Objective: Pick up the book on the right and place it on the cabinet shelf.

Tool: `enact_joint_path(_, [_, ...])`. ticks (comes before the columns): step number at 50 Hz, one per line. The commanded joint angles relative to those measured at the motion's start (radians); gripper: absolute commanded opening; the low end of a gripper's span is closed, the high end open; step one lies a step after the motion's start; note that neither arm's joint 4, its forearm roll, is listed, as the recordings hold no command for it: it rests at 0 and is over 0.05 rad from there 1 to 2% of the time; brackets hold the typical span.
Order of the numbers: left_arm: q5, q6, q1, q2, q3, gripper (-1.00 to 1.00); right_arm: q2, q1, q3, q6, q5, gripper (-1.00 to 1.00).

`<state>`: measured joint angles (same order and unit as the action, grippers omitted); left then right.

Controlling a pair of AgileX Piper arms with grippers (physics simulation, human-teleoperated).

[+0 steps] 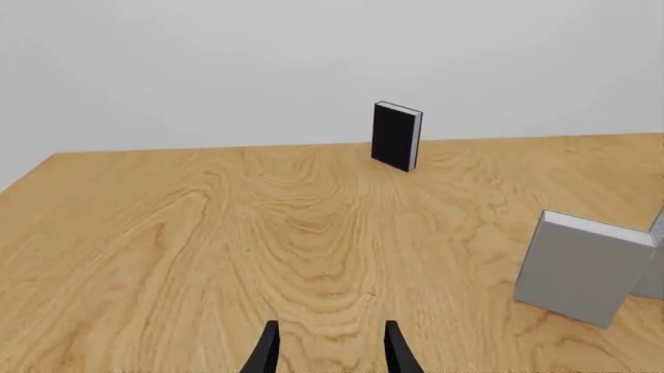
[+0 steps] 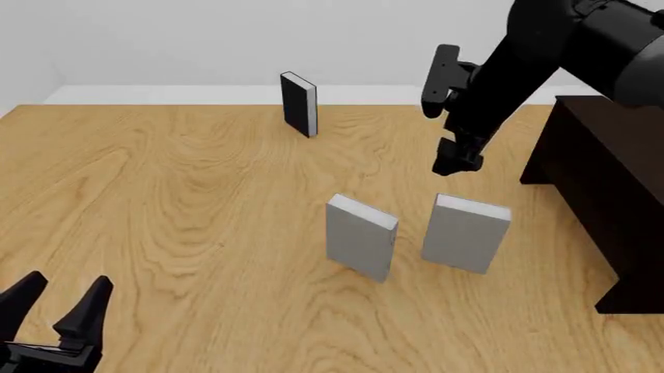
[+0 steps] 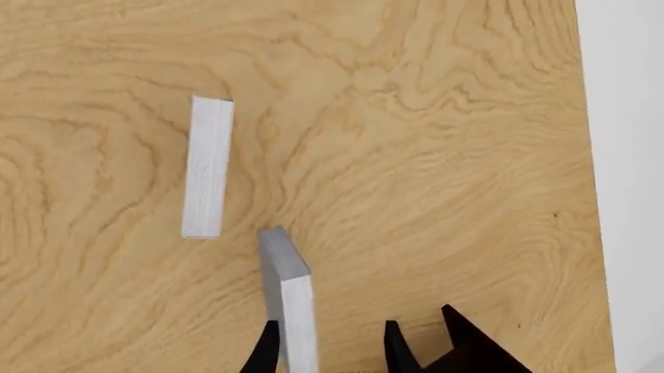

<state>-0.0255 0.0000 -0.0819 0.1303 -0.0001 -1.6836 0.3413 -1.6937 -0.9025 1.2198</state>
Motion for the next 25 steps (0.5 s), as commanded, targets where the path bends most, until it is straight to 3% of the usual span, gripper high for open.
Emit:
enact_joint_path(1, [-0.003,0.0,-0.003,0.011,0.0,1.0,-0.011,-0.024,0.044,-0.045,0.0,1.0])
enact_joint_path(25, [-0.002,0.009,-0.004,0.018,0.0,1.0,-0.093,-0.013,-0.015,-0.033,0.0,1.0])
